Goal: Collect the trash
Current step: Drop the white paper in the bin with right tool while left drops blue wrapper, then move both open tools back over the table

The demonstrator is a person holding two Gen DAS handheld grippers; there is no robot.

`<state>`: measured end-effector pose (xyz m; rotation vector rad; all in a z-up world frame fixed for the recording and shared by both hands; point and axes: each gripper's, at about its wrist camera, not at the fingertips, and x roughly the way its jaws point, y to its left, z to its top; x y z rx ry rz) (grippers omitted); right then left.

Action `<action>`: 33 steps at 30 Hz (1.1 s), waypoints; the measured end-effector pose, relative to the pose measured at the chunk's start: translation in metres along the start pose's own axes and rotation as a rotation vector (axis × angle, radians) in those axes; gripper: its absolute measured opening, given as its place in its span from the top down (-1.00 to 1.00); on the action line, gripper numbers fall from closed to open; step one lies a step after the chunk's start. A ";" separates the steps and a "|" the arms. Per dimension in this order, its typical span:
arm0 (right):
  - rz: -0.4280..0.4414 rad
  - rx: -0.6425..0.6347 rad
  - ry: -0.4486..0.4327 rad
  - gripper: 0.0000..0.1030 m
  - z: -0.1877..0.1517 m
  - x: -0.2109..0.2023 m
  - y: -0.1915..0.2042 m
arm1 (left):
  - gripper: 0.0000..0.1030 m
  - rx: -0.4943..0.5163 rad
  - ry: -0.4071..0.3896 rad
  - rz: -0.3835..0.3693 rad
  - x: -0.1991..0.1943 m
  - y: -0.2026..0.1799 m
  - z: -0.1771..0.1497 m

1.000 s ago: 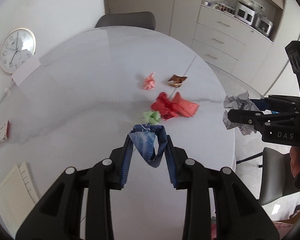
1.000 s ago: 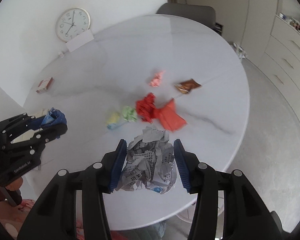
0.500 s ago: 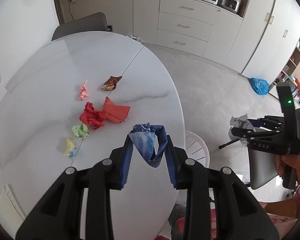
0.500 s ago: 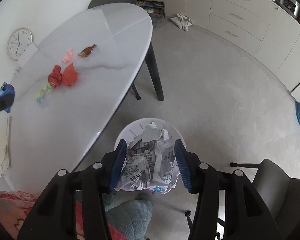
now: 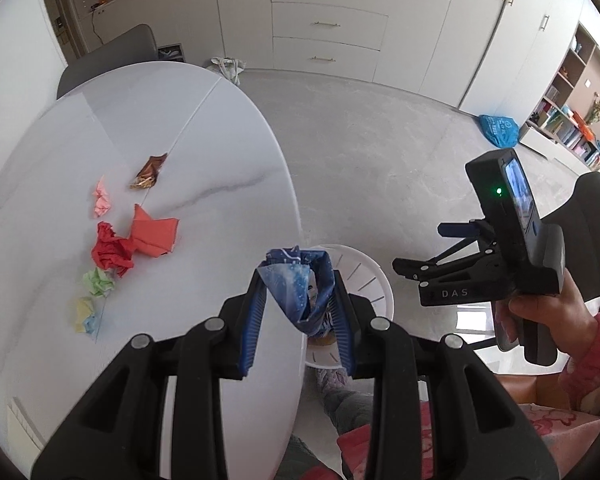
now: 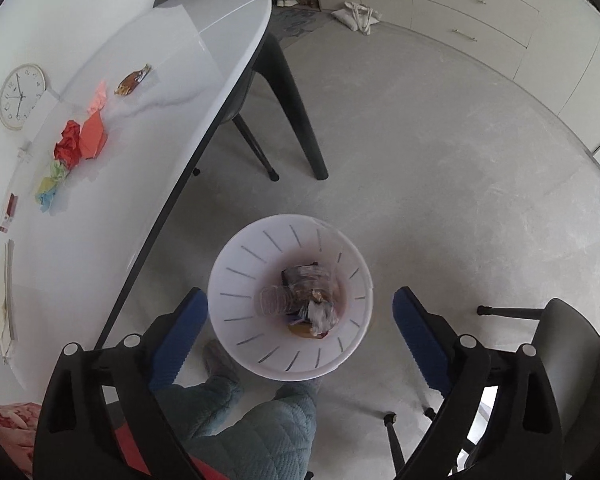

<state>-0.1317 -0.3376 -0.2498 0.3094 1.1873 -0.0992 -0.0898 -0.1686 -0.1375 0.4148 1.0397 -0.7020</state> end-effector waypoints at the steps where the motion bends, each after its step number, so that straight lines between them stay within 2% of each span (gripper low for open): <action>1: -0.021 0.003 -0.010 -0.82 0.001 -0.007 -0.005 | 0.39 0.008 0.004 -0.010 0.003 -0.005 0.002; 8: -0.088 0.073 -0.093 -0.93 0.000 -0.044 -0.043 | 0.36 0.066 0.082 -0.117 0.041 -0.043 0.013; 11: -0.101 0.098 -0.104 -0.93 -0.003 -0.050 -0.055 | 0.21 0.077 0.158 -0.125 0.069 -0.054 0.011; 14: -0.102 0.120 -0.101 -0.93 -0.008 -0.051 -0.064 | -0.03 0.064 0.226 -0.123 0.091 -0.060 0.008; 15: -0.103 0.124 -0.099 -0.93 -0.009 -0.050 -0.065 | -0.19 0.058 0.237 -0.121 0.094 -0.060 0.006; 18: -0.101 0.136 -0.090 -0.93 -0.014 -0.047 -0.067 | -0.55 0.057 0.249 -0.112 0.097 -0.062 0.003; 21: -0.095 0.139 -0.082 -0.93 -0.017 -0.045 -0.067 | -0.76 0.068 0.239 -0.103 0.092 -0.064 0.003; 33: -0.092 0.096 -0.091 -0.93 -0.012 -0.049 -0.049 | -0.79 0.052 0.186 -0.072 0.074 -0.054 0.003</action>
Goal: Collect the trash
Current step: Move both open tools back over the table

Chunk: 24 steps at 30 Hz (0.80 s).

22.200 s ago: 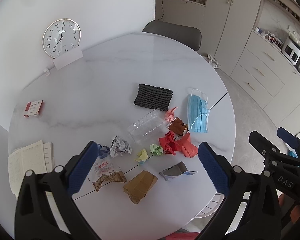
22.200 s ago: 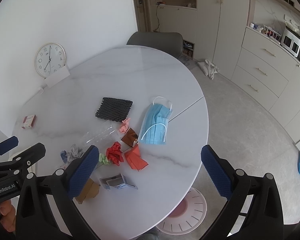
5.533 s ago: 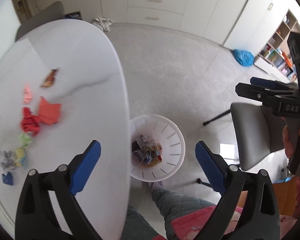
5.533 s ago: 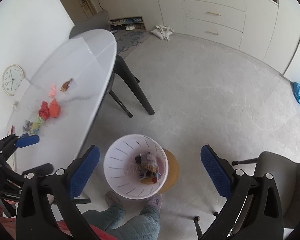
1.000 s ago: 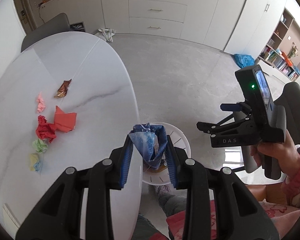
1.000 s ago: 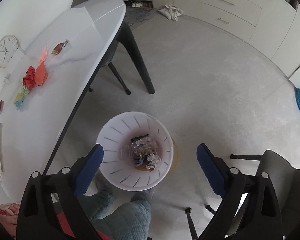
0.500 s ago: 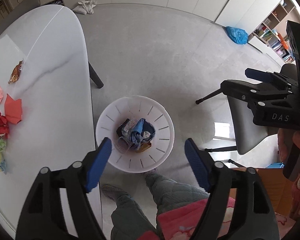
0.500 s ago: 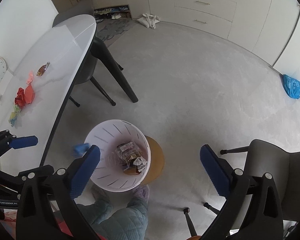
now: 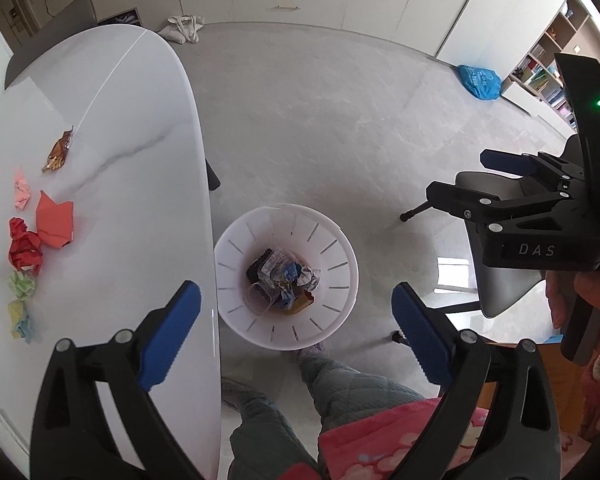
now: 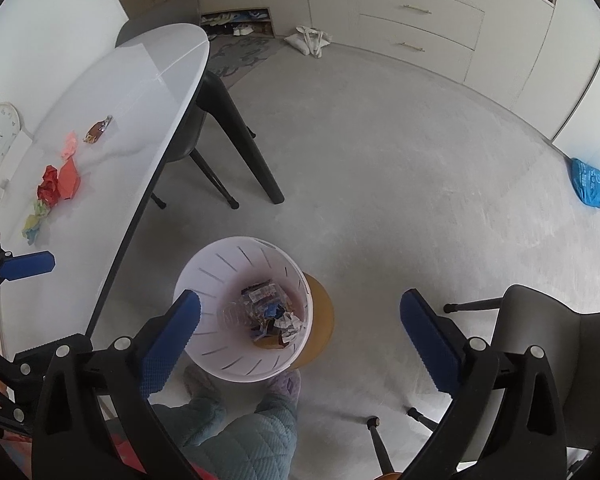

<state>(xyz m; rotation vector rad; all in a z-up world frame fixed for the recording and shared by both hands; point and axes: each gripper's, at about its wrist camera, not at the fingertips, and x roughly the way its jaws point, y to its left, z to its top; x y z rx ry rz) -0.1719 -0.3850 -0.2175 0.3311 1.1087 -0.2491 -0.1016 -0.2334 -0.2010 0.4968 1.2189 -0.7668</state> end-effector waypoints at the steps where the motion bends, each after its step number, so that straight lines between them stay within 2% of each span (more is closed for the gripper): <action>1: 0.002 -0.004 -0.002 -0.93 0.000 -0.001 0.003 | -0.79 -0.005 -0.006 0.005 -0.002 0.002 -0.001; 7: 0.036 -0.052 -0.026 -0.93 0.011 -0.011 0.029 | -0.79 -0.090 -0.073 0.071 -0.027 0.032 -0.010; 15: 0.124 -0.192 -0.099 -0.95 0.043 -0.026 0.102 | -0.85 -0.262 -0.150 0.242 -0.067 0.125 -0.042; 24: 0.214 -0.314 -0.087 -0.95 0.067 -0.009 0.185 | -0.85 -0.422 -0.128 0.348 -0.081 0.219 -0.081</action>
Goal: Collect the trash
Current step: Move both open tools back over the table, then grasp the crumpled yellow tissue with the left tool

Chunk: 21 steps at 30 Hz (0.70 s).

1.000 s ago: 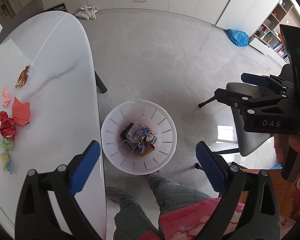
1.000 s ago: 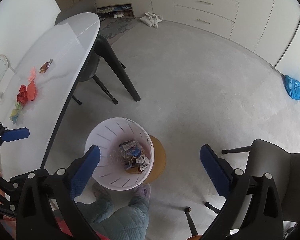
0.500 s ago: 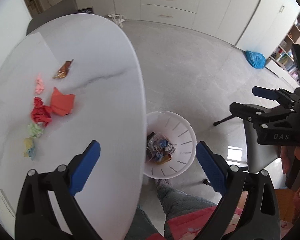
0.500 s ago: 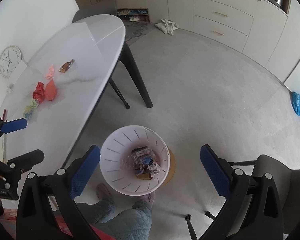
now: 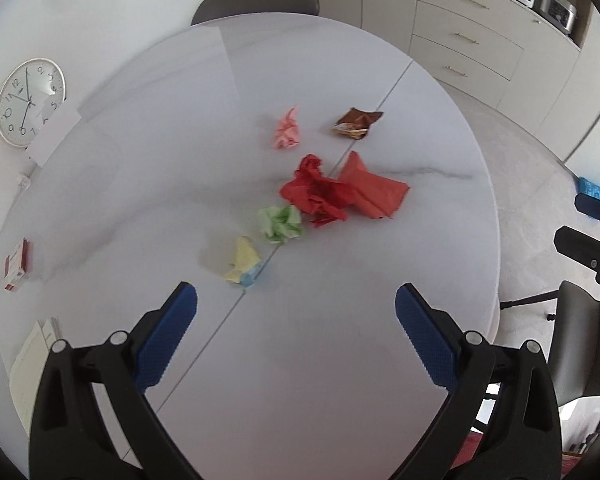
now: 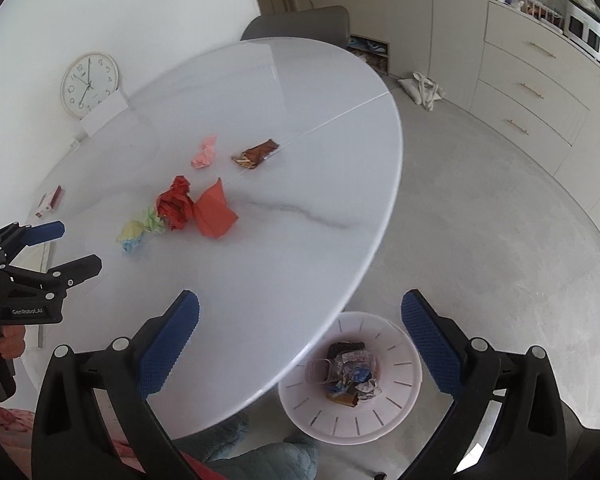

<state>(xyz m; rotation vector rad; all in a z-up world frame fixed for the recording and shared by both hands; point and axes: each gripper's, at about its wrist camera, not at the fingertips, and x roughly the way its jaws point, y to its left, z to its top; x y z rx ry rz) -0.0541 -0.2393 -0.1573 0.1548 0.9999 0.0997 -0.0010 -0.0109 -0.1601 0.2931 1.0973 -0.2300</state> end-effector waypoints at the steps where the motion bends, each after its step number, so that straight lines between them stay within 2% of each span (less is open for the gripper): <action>1: 0.010 -0.012 0.006 -0.95 0.004 0.005 0.007 | -0.85 -0.007 0.007 0.007 0.004 0.008 0.000; 11: 0.042 -0.089 0.075 -0.95 0.032 0.052 0.052 | -0.84 -0.024 0.082 0.010 0.066 0.037 0.007; 17: 0.042 -0.118 0.135 -0.95 0.039 0.078 0.060 | -0.40 -0.059 0.137 -0.035 0.100 0.044 0.014; 19: 0.043 -0.126 0.149 -0.95 0.041 0.084 0.060 | -0.12 -0.071 0.152 -0.050 0.107 0.045 0.015; 21: 0.047 -0.133 0.156 -0.95 0.044 0.089 0.060 | 0.07 -0.093 0.157 -0.061 0.112 0.047 0.016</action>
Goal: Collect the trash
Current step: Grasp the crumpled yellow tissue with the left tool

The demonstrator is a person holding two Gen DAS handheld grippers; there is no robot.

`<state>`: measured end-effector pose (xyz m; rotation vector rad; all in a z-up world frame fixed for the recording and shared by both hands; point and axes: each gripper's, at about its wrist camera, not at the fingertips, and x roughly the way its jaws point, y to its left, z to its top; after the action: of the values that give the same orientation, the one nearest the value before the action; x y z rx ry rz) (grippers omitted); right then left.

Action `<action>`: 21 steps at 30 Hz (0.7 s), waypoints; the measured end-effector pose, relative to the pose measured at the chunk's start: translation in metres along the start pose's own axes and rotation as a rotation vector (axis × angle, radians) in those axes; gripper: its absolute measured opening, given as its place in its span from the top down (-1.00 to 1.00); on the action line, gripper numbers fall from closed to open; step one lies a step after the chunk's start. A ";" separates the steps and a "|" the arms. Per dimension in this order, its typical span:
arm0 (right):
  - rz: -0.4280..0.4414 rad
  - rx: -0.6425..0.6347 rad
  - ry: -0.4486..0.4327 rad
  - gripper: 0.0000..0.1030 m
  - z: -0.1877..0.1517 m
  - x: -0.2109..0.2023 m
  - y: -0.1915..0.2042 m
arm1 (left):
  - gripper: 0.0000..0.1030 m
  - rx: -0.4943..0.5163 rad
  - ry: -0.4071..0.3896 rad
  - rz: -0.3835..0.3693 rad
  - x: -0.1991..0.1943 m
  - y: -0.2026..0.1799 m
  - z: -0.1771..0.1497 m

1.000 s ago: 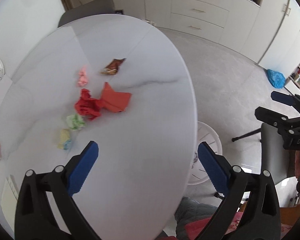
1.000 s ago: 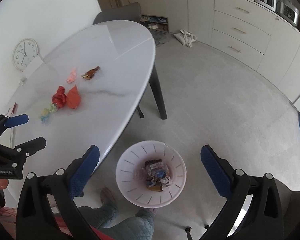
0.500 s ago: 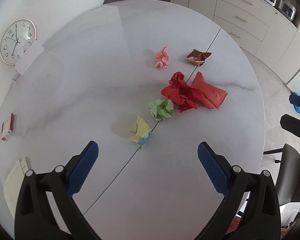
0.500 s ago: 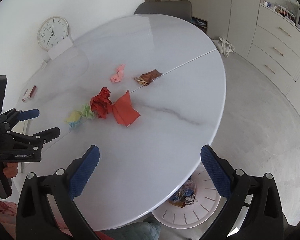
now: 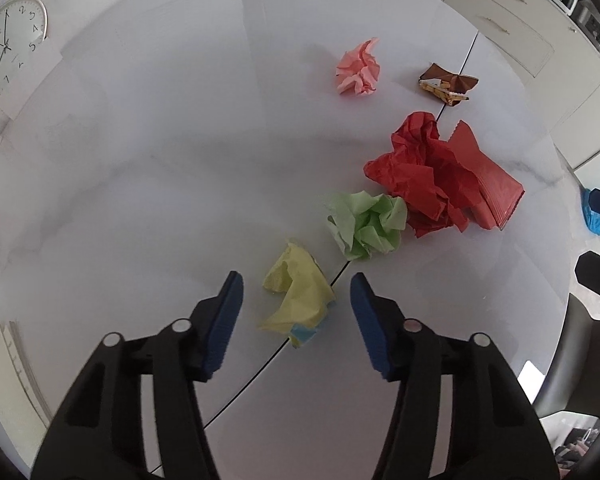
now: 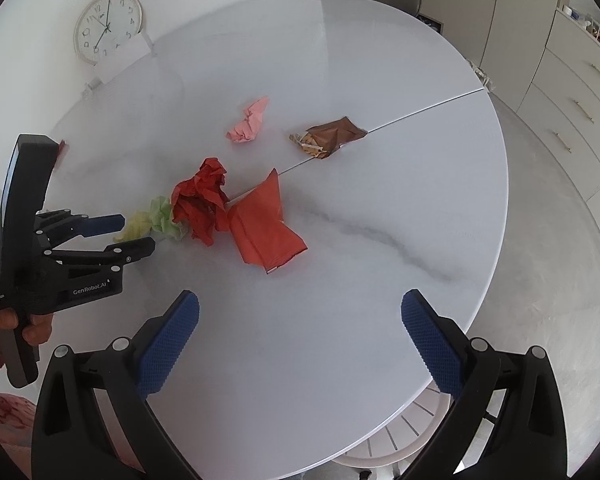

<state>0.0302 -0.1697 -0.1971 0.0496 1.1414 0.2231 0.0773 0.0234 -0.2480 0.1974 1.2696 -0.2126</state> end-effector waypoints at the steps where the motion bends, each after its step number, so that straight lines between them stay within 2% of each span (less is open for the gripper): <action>1: 0.003 -0.004 0.002 -0.95 0.002 0.002 0.000 | 0.20 -0.015 0.006 -0.008 0.002 0.002 0.001; 3: 0.009 -0.016 0.007 -0.95 0.006 0.007 0.000 | 0.35 -0.045 0.021 -0.018 0.007 0.006 0.004; 8: 0.038 -0.090 0.024 -0.95 0.016 0.026 0.005 | 0.48 -0.086 0.017 -0.043 0.005 0.011 0.004; 9: 0.037 -0.117 0.030 -0.95 0.019 0.031 0.008 | 0.59 -0.090 0.014 -0.045 0.004 0.011 0.003; 16: -0.020 -0.366 0.031 -0.95 0.027 0.054 0.032 | 0.59 -0.109 -0.019 -0.061 -0.014 0.014 -0.003; 20: -0.025 -0.434 0.022 -0.95 0.031 0.059 0.042 | 0.59 -0.134 -0.030 -0.089 -0.017 0.022 -0.004; 21: -0.028 -0.443 0.024 -0.88 0.032 0.060 0.043 | 0.59 -0.138 -0.031 -0.097 -0.018 0.023 -0.005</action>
<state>0.0762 -0.1128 -0.2312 -0.3611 1.0937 0.4475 0.0739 0.0476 -0.2314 0.0138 1.2591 -0.2097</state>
